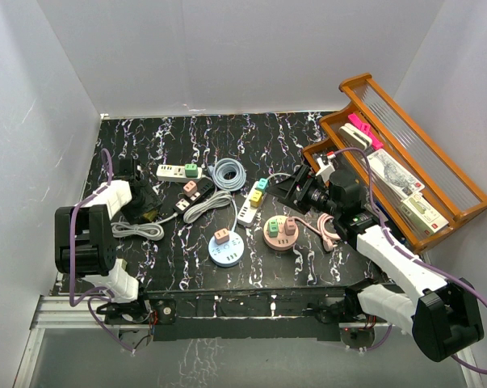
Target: Insert the plug
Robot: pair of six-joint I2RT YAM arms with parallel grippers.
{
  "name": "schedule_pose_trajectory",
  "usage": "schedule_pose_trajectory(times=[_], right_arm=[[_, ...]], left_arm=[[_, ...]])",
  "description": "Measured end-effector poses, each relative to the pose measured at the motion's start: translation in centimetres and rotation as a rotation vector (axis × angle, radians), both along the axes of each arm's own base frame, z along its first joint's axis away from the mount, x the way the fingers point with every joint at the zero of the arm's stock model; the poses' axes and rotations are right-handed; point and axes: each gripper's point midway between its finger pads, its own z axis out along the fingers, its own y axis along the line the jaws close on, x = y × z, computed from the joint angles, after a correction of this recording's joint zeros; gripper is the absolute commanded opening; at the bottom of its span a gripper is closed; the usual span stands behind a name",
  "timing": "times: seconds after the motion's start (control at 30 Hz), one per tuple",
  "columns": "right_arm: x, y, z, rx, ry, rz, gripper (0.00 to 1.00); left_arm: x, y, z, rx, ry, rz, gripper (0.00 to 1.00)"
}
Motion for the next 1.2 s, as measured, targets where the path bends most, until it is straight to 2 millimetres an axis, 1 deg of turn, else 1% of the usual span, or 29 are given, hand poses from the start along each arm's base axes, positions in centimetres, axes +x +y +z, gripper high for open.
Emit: schedule_pose_trajectory(times=[0.17, 0.3, 0.33, 0.4, 0.53, 0.6, 0.63, 0.7, 0.83, 0.93, 1.03, 1.1, 1.2], right_arm=[[0.1, -0.1, 0.0, 0.000, 0.000, -0.002, 0.79], [0.0, -0.1, 0.0, 0.000, 0.001, -0.003, 0.79], [0.0, -0.1, 0.0, -0.001, 0.001, -0.003, 0.79], [0.0, -0.1, -0.1, -0.001, 0.003, -0.003, 0.79], [0.0, -0.1, -0.1, -0.003, 0.006, -0.003, 0.79], [0.0, -0.1, -0.1, -0.004, 0.005, -0.003, 0.79], [0.0, -0.1, -0.2, -0.006, 0.003, -0.002, 0.79], [0.0, -0.2, -0.2, -0.016, -0.008, 0.002, 0.80], [0.0, -0.3, -0.4, -0.051, -0.035, 0.014, 0.80], [0.5, -0.4, -0.2, -0.086, -0.051, 0.009, 0.80], [1.2, 0.0, 0.8, -0.104, -0.090, -0.002, 0.79], [1.5, 0.8, 1.8, -0.115, -0.121, -0.008, 0.79], [1.1, 2.8, 2.8, -0.132, -0.161, 0.003, 0.79]], left_arm=[[0.2, 0.0, 0.0, 0.002, -0.006, 0.002, 0.55], [0.5, 0.2, -0.1, 0.018, 0.001, -0.001, 0.39], [0.6, 0.3, -0.1, 0.020, 0.002, -0.002, 0.36], [1.0, 0.4, 0.1, 0.025, -0.006, -0.006, 0.34], [1.7, 0.3, 0.5, 0.026, -0.032, -0.011, 0.33], [1.8, 0.2, 1.0, 0.024, -0.048, -0.013, 0.33], [1.9, 0.1, 1.6, 0.019, -0.065, -0.014, 0.33], [2.2, -0.4, 3.3, 0.000, -0.120, -0.014, 0.33], [3.4, -2.4, 8.5, -0.091, -0.290, -0.015, 0.33], [4.2, -4.8, 13.1, -0.225, -0.443, -0.004, 0.33], [4.5, -7.2, 16.2, -0.356, -0.532, 0.007, 0.33], [4.6, -8.9, 17.8, -0.441, -0.568, 0.009, 0.33], [4.5, -11.5, 19.5, -0.558, -0.592, 0.007, 0.33]])
